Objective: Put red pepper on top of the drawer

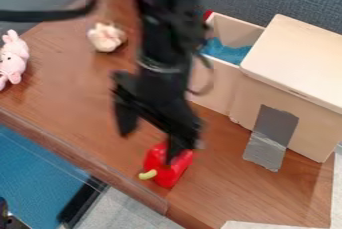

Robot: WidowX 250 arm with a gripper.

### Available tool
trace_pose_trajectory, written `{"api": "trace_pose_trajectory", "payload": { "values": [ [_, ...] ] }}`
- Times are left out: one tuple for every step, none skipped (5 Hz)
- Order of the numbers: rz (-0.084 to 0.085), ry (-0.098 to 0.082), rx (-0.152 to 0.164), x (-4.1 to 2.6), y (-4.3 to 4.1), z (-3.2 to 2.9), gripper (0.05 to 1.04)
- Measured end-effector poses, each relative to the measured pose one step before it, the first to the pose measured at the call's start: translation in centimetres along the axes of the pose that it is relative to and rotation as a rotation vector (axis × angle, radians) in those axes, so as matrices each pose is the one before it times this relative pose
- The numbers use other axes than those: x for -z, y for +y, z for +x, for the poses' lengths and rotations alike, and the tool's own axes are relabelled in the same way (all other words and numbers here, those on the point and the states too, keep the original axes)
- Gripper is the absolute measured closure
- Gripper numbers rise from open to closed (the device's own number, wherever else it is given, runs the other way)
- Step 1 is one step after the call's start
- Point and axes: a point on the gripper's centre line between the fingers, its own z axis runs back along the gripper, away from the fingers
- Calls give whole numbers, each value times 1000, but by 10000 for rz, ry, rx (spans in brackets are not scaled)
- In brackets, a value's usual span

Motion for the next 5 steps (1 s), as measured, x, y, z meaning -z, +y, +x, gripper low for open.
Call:
{"api": "trace_pose_trajectory", "payload": {
  "values": [
    [269,117,-34,1596,-1852,1228,85],
    [106,49,-343,1774,-103,604,86],
    [-49,120,-384,1549,813,897,87],
    [75,363,303,1095,409,-92,84],
    [-17,-149,-14,-634,703,123,85]
  ]
}}
